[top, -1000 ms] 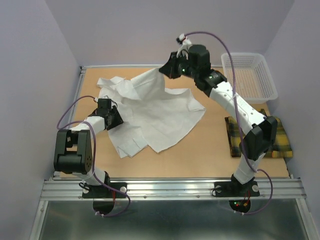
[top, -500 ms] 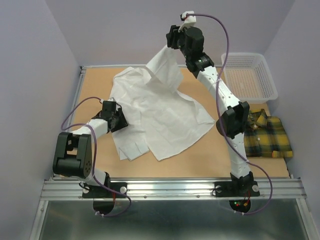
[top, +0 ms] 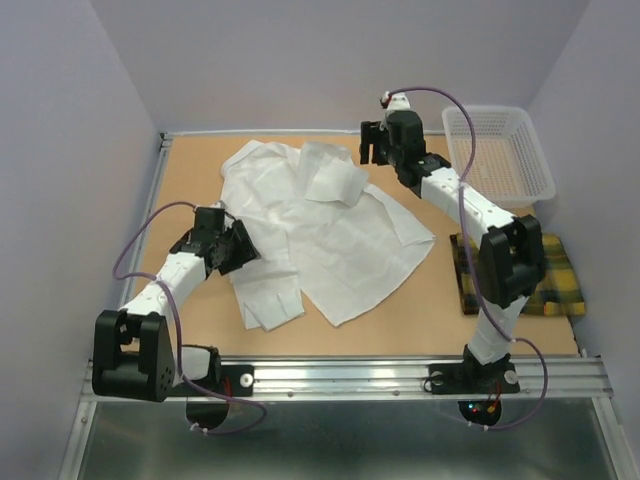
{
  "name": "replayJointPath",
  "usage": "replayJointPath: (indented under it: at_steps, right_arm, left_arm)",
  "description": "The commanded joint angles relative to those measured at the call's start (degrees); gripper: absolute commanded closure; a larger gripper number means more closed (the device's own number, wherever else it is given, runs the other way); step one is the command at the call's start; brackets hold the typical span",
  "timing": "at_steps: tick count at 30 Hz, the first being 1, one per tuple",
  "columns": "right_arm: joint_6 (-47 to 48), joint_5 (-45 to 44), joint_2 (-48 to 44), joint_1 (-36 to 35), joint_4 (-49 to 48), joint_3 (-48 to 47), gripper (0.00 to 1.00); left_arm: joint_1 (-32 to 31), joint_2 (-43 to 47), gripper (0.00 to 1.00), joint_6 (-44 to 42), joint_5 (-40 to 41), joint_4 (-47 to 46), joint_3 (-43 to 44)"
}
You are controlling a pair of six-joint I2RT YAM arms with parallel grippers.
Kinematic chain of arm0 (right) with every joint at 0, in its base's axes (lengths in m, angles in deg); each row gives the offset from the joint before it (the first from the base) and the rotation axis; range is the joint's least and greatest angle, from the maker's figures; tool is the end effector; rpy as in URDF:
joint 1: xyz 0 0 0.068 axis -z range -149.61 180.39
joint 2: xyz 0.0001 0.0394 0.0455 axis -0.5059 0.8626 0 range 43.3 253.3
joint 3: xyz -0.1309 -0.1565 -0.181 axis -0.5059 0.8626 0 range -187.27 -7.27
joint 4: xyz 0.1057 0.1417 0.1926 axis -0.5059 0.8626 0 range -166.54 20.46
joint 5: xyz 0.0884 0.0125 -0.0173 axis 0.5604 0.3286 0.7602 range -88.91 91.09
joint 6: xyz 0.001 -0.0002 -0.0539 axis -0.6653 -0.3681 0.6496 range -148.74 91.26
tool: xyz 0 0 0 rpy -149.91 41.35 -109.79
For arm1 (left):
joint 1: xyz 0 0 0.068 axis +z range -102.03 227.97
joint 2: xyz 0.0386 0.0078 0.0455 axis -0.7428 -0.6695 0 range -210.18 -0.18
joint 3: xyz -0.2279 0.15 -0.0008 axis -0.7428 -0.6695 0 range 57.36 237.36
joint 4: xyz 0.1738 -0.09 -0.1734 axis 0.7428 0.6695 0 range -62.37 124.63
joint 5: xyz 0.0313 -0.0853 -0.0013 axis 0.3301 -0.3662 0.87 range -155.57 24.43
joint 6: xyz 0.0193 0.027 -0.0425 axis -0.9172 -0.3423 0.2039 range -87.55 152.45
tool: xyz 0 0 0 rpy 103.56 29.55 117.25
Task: Fold and stack the long sleeve shirts
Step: Flatten the shirt out
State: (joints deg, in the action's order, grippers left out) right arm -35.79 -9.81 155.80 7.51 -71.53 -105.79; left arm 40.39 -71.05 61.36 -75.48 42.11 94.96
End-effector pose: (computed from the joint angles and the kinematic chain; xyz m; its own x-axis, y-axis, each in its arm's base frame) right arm 0.4414 0.1790 0.3209 -0.3243 -0.0060 -0.9460 -0.1786 0.9824 0.0550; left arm 0.2417 -0.0384 0.1979 -0.7605 -0.3791 -0.5272 -0.1403 0.8887 -0.4366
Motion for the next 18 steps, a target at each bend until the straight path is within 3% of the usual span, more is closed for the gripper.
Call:
replayJointPath:
  at_steps: [1, 4, 9, 18]
  right_arm:
    - [-3.58, 10.87, -13.61, -4.36, 0.77, 12.72, 0.24]
    - [-4.46, 15.89, -16.44, -7.87, 4.54, 20.98, 0.24]
    - [-2.53, 18.89, -18.82, -15.61, 7.81, 30.29, 0.24]
    - [-3.15, 19.42, -14.87, -25.11, 8.52, 35.67, 0.26]
  left_arm:
    - [1.33, -1.1, 0.27, -1.48, 2.07, 0.29, 8.6]
    - [3.0, -4.35, 0.18, -2.27, 3.14, -1.38, 11.78]
    - [6.78, -14.1, 0.14, -2.36, 4.72, -3.84, 20.04]
    - [10.03, -31.16, 0.31, -3.94, 9.03, -5.25, 34.63]
